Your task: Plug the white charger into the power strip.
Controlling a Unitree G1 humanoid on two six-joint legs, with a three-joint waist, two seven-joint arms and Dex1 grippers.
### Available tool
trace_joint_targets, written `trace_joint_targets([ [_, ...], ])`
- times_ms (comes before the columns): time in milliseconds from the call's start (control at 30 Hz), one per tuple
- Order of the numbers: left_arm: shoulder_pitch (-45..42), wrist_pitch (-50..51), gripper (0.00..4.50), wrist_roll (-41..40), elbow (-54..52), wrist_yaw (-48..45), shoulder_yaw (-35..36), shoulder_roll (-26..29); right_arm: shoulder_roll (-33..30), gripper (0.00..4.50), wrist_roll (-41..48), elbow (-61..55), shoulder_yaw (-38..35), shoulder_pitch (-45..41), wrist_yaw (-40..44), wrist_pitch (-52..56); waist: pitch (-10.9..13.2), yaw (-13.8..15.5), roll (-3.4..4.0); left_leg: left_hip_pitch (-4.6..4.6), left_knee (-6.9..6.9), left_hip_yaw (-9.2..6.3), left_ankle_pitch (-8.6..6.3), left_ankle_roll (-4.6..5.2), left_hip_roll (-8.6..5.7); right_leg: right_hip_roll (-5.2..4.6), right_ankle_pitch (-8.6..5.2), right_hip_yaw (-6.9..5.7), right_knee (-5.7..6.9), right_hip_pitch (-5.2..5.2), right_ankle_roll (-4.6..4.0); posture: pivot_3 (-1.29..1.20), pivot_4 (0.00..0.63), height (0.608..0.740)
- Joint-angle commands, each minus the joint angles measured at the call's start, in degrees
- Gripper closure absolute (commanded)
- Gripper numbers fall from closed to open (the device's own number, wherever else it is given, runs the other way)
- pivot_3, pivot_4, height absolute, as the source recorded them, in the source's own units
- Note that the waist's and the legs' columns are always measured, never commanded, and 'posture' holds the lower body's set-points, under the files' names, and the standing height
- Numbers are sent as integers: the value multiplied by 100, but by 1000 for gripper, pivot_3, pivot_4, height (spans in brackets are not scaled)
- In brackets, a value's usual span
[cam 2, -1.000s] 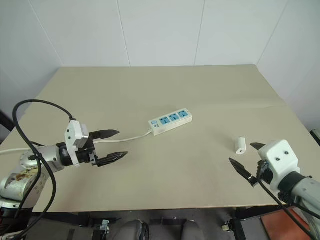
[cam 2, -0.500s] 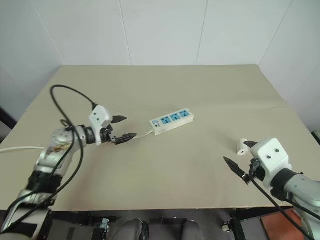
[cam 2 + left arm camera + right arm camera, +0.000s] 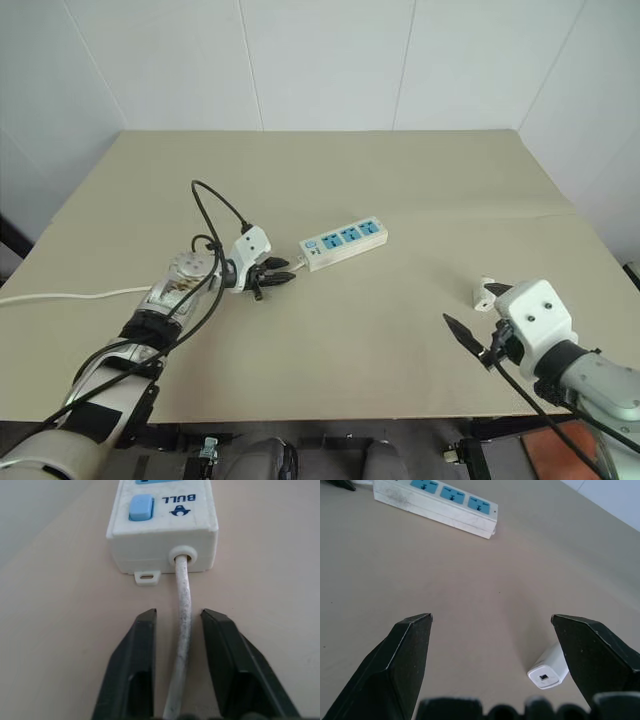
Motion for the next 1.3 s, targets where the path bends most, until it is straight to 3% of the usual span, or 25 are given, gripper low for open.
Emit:
trace_joint_targets([
  [33, 252, -88, 4029, 20, -234, -194, 36, 72, 9, 0, 5, -201, -220, 29, -69, 14, 0, -5, 1, 1, 0, 0, 1, -1, 0, 0, 1, 0, 1, 0, 0, 0, 150, 740],
  [67, 388, -58, 4426, -85, -531, -360, 62, 128, 5, 0, 16, -207, -223, 42, -59, 11, 0, -17, 1, 2, 1, -1, 1, -2, 2, 0, 1, 1, 3, 0, 0, 0, 150, 740],
  [167, 1012, 143, 4473, -510, -1705, -1063, 154, 494, -5, 0, 53, -234, -268, 80, -25, 1, -2, -61, 3, 1, 0, -8, 1, -2, 5, 1, 1, 9, 5, -6, -2, 0, 150, 740],
  [333, 2250, 604, 4473, -909, -3367, -1368, 486, 1308, -40, 0, 54, -202, -307, 117, 34, -18, -2, -84, 5, -3, -6, -28, -1, 1, 7, 1, -3, 12, 0, -14, -4, 0, 150, 740],
  [467, 2669, 930, 3365, -1211, -3895, -1234, 839, 1524, -79, 0, 37, -135, -212, 15, 36, -8, -1, -41, 4, -1, -5, -31, -2, 1, 8, 0, -4, 10, 1, -11, -5, 0, 150, 740],
  [700, 2475, 1389, 1049, -2453, -4463, -1314, 1579, 1348, -93, 0, 39, -112, -150, -103, 21, 10, 1, 4, 0, -2, 1, -36, 1, -4, 7, 0, 0, 2, 2, -8, -7, 0, 150, 740],
  [800, 2366, 956, 77, -2392, -4296, -1118, 1519, 931, -65, 0, 72, -140, -108, -140, 13, -9, 1, -2, 0, -2, 0, -35, 1, -3, 5, 1, -1, 4, 2, -8, -6, 0, 150, 740],
  [1067, 2031, -676, 33, -1428, -2724, -1329, 796, 318, -107, 0, 169, -146, -21, -298, 48, 20, 1, -1, -2, -1, 1, -19, 1, -3, 2, 2, 1, 3, 1, -4, -8, 0, 150, 740],
  [1300, 1506, -1629, 33, -1084, -1282, -1371, 677, -71, -144, 0, 265, -178, -74, -277, 157, 34, 3, -1, -4, -5, 1, -14, 0, -2, 1, 1, 1, 0, -2, -6, -7, 0, 150, 740],
])
